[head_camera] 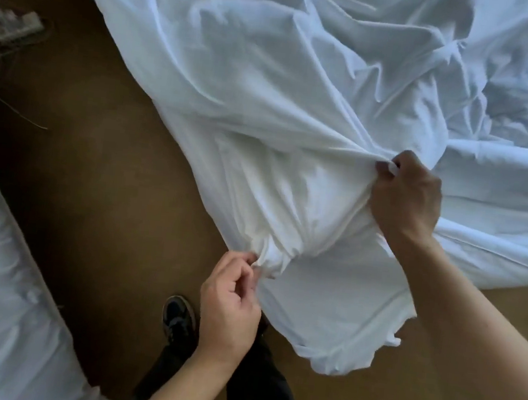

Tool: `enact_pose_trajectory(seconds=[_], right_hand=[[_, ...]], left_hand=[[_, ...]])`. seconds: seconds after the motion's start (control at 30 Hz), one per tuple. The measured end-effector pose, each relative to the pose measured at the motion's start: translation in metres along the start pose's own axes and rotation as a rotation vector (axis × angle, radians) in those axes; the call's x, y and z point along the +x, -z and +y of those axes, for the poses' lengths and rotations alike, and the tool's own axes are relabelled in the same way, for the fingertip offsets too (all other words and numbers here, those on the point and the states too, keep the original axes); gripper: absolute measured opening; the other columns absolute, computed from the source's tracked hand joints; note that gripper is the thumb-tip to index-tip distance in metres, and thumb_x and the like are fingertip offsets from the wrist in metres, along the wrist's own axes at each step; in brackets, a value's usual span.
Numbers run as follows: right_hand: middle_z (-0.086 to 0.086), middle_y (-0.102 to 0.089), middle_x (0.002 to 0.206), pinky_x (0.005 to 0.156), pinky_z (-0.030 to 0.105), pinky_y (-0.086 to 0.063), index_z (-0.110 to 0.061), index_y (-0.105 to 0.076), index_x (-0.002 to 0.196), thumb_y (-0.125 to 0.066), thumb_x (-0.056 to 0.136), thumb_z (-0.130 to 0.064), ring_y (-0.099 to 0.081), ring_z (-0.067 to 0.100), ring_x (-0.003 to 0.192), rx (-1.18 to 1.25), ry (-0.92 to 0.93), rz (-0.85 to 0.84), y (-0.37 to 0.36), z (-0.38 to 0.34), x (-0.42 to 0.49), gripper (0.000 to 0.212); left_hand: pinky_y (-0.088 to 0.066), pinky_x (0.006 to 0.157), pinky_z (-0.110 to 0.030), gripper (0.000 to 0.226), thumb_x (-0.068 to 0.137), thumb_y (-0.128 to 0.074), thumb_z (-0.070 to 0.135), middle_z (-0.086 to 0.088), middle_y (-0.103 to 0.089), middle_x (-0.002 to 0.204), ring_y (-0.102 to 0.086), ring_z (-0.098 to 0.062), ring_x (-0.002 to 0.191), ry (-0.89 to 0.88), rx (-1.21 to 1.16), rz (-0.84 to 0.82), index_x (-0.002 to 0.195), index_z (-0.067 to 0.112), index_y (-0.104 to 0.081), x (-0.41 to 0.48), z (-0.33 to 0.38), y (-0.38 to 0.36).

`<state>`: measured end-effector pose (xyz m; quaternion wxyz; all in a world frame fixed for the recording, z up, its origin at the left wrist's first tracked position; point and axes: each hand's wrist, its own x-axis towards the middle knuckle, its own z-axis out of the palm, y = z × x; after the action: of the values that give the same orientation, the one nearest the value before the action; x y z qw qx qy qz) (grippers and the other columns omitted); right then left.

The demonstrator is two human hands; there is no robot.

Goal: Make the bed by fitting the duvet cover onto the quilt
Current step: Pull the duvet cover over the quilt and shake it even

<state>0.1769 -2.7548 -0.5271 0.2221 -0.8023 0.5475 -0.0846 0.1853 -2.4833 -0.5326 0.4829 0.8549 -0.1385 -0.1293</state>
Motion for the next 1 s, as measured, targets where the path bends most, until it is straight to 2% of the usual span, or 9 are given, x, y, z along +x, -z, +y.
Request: enact_pose_trajectory(seconds=[0.13,0.27,0.33,0.47,0.6,0.73,0.8,0.9,1.0], right_hand=[[0.010,-0.057,0.096,0.076,0.035,-0.039,-0.018,-0.058,0.097,-0.054,0.093,-0.023,-0.058,0.037,0.101,-0.022,-0.161,-0.118,-0.002,-0.005,0.013,0.008],[0.008,-0.058,0.097,0.076,0.040,-0.044,-0.015,-0.062,0.096,-0.061,0.085,-0.024,-0.055,0.032,0.092,0.015,0.539,0.152,-0.013,-0.059,-0.035,0.014],[0.004,-0.060,0.100,0.077,0.039,-0.043,-0.023,-0.068,0.102,-0.063,0.087,-0.044,-0.058,0.030,0.094,-0.117,0.767,-0.112,-0.030,-0.079,-0.062,0.027],[0.016,-0.038,0.142,0.102,0.055,-0.035,-0.036,-0.040,0.145,-0.057,0.081,-0.073,-0.038,0.041,0.128,-0.545,0.493,-0.526,-0.078,-0.100,-0.047,0.076],[0.026,-0.019,0.152,0.113,0.062,-0.020,-0.028,-0.023,0.155,-0.055,0.081,-0.075,-0.023,0.047,0.137,-0.539,0.377,-0.455,-0.106,-0.106,-0.008,0.093],[0.024,-0.018,0.156,0.120,0.047,-0.021,-0.020,-0.024,0.156,-0.056,0.090,-0.061,-0.027,0.044,0.142,-0.436,0.390,-0.410,-0.092,-0.089,0.010,0.084],[0.014,-0.041,0.146,0.108,0.043,-0.039,-0.019,-0.047,0.143,-0.061,0.091,-0.049,-0.048,0.037,0.128,-0.246,0.489,-0.285,-0.072,-0.082,-0.006,0.062],[-0.004,-0.060,0.086,0.066,0.024,-0.045,-0.017,-0.063,0.090,-0.062,0.094,-0.037,-0.058,0.013,0.072,0.159,0.544,0.089,-0.041,-0.056,-0.072,0.020],[-0.007,-0.059,0.067,0.058,0.013,-0.041,-0.025,-0.057,0.075,-0.055,0.096,-0.046,-0.055,0.005,0.058,0.627,-0.126,-0.165,-0.036,-0.014,-0.163,0.029]], left_hand=[[-0.054,0.075,-0.025,0.040,0.090,-0.063,-0.012,0.001,-0.065,0.086,-0.066,-0.011,0.088,0.085,-0.026,0.045,0.063,0.009,-0.041,-0.008,0.001,-0.004],[-0.052,0.078,-0.014,0.022,0.081,-0.066,-0.017,-0.003,-0.067,0.096,-0.061,-0.008,0.086,-0.143,0.155,-0.056,0.075,0.004,-0.066,-0.007,-0.005,-0.006],[-0.049,0.078,-0.012,0.017,0.077,-0.066,-0.012,-0.002,-0.066,0.093,-0.056,-0.009,0.088,-0.244,0.234,-0.064,0.078,0.005,-0.068,-0.007,-0.009,-0.009],[-0.050,0.067,-0.022,0.030,0.066,-0.070,-0.025,-0.002,-0.065,0.092,-0.052,-0.010,0.087,-0.260,0.237,-0.117,0.072,0.004,-0.065,-0.014,-0.010,-0.013],[-0.051,0.070,-0.023,0.028,0.075,-0.065,-0.020,-0.004,-0.064,0.092,-0.057,-0.014,0.084,-0.275,0.142,-0.104,0.076,0.007,-0.062,-0.014,-0.010,-0.010],[-0.050,0.070,-0.023,0.060,0.086,-0.057,-0.014,0.001,-0.061,0.091,-0.060,-0.015,0.083,-0.166,0.003,-0.005,0.075,0.035,-0.025,-0.008,-0.006,-0.001],[-0.050,0.065,-0.029,0.056,0.087,-0.057,-0.017,0.004,-0.058,0.090,-0.061,-0.015,0.081,-0.111,-0.037,-0.030,0.072,0.028,-0.027,-0.004,-0.008,0.004],[-0.051,0.067,-0.032,0.055,0.085,-0.052,-0.020,0.004,-0.053,0.084,-0.058,-0.016,0.080,-0.061,-0.103,-0.070,0.070,0.029,-0.032,0.011,0.002,0.009],[-0.052,0.080,-0.036,0.051,0.095,-0.049,-0.011,0.002,-0.049,0.072,-0.053,-0.022,0.068,-0.033,-0.164,-0.117,0.074,0.033,-0.036,0.025,0.017,0.013]])
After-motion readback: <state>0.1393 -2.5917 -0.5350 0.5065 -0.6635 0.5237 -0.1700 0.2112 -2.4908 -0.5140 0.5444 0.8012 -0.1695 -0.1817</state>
